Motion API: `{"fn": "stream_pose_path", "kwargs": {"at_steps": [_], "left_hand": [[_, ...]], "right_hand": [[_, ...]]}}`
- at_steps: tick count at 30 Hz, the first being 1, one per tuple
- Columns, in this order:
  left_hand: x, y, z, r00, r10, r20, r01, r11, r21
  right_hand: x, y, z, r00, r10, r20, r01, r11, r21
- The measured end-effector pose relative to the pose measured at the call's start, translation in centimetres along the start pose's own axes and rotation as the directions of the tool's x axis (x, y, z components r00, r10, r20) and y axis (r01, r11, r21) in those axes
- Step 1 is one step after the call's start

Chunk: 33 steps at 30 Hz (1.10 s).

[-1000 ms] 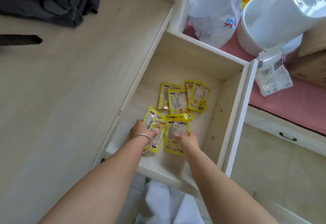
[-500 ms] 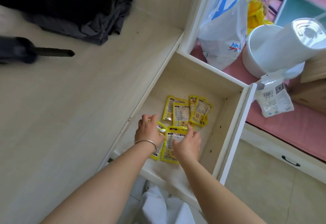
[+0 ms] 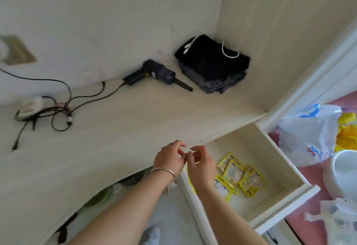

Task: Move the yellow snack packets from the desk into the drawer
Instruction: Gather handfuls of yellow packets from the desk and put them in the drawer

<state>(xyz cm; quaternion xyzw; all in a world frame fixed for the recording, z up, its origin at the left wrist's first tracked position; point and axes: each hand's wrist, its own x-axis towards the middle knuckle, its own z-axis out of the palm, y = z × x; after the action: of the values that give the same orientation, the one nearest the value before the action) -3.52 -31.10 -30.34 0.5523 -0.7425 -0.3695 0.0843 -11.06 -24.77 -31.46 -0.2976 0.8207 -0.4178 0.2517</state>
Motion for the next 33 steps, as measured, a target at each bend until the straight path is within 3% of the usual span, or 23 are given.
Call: {"fn": "stream_pose_path", "kwargs": {"at_steps": [3,7,13,20,26,33], "left_hand": [[-3.0,-3.7,-4.8,0.986,-0.102,-0.134,0.097,0.994,-0.047],[-8.5,-10.1,-11.7,0.907,-0.265,-0.327,0.236,0.963,-0.128],[-19.0,-21.0,-20.1,0.722,-0.477,-0.502,0.374,0.879,-0.296],[-32.0,-34.4,-25.9,0.559,-0.640,-0.527,0.467,0.769,-0.437],[-39.3,-42.6,-28.6,0.432,-0.751,-0.500,0.541,0.659,-0.522],[-39.4,-48.0,-31.0,0.390,-0.794,-0.466,0.551,0.607,-0.573]], "right_hand": [[-2.5,-3.9,2.4,0.980,-0.109,0.164,0.118,0.992,-0.046],[-7.8,-9.3,7.0,0.908,-0.225,0.352,0.222,0.974,0.051],[-18.6,-14.9,16.2,0.698,-0.351,0.624,0.364,0.924,0.113],[-33.8,-17.4,26.1,0.531,-0.332,0.780,0.391,0.912,0.123],[-40.7,-18.7,32.3,0.447,-0.295,0.844,0.433,0.897,0.084],[-41.7,-21.1,38.3,0.408,-0.306,0.860,0.559,0.829,0.030]]}}
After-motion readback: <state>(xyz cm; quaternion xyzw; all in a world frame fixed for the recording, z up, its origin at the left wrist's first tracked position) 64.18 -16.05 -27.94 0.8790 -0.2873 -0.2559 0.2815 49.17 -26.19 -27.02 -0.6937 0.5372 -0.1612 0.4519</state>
